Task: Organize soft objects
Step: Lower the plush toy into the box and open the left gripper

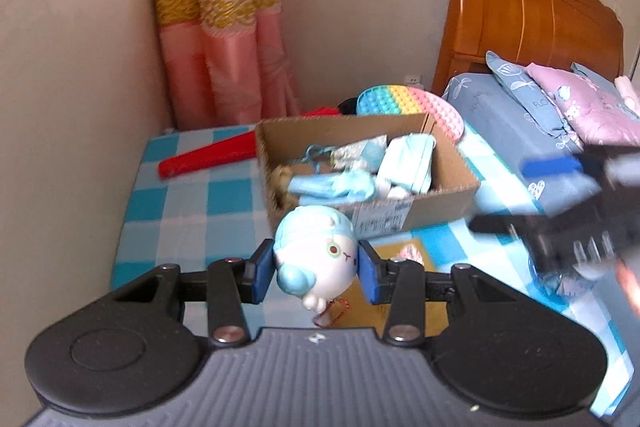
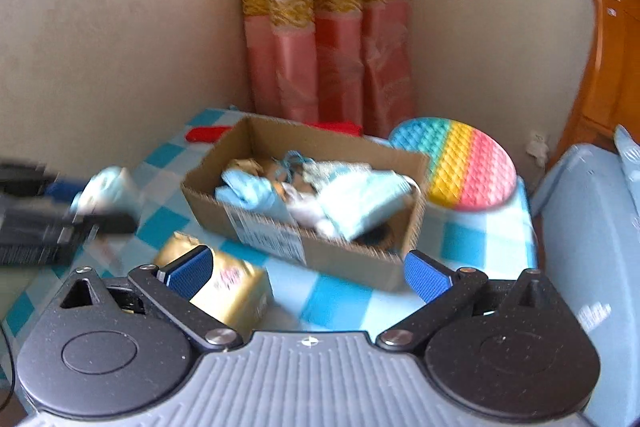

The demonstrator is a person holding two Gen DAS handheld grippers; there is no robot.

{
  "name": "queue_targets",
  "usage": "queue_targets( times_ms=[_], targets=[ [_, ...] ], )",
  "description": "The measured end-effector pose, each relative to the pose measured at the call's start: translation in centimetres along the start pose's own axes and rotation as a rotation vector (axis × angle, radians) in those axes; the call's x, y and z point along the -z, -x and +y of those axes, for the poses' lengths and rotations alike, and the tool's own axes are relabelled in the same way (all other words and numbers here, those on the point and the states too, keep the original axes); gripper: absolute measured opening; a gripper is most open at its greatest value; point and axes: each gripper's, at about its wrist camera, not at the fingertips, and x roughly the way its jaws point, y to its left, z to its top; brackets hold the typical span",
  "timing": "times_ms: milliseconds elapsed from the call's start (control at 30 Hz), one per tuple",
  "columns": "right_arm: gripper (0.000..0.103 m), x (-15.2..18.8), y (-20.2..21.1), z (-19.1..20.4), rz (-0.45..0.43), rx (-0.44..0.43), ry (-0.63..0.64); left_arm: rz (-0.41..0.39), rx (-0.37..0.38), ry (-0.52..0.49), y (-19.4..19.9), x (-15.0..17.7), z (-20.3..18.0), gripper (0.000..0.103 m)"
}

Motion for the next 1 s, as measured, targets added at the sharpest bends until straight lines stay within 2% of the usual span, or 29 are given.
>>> queue_targets(
  times_ms=[233,467,533,600,633,733,1000],
  targets=[
    [0.103,3.2,2.1,0.0,-0.012,0.073,-0.056,0.025,0.015,-0.021,-3.8,-4.2,-0.4,0.042],
    [0.103,4.6,4.1,-0.4,-0.05,0.106,-0.114,0.049,-0.003,-0.044,-7.7,-7.8,-1.1,0.044],
    [0.103,4.6,4.5,-0.4,-0.059,0.111,-0.114,0.04,-0.026,-0.052,-8.4,-8.5,-1.5,0.052],
    [0.103,4.6,4.8,-0.3,-0.071,0.127,-0.109,0.011,-0.055,-0.056,-8.7,-9.0,-1.7,0.093],
    [0.103,4.6,4.9,-0.2,-0.074,0.138,-0.103,-0.011,-0.069,-0.058,-8.5,-9.1,-1.8,0.098],
    [0.103,4.6,5.1,-0.1,-0.084,0.159,-0.09,-0.078,-0.072,-0.074,-7.1,-8.9,-2.1,0.099],
    [0.103,4.6,5.4,0.6,-0.074,0.152,-0.094,-0.142,-0.156,-0.137,-3.1,-7.0,-2.7,0.102]
  ],
)
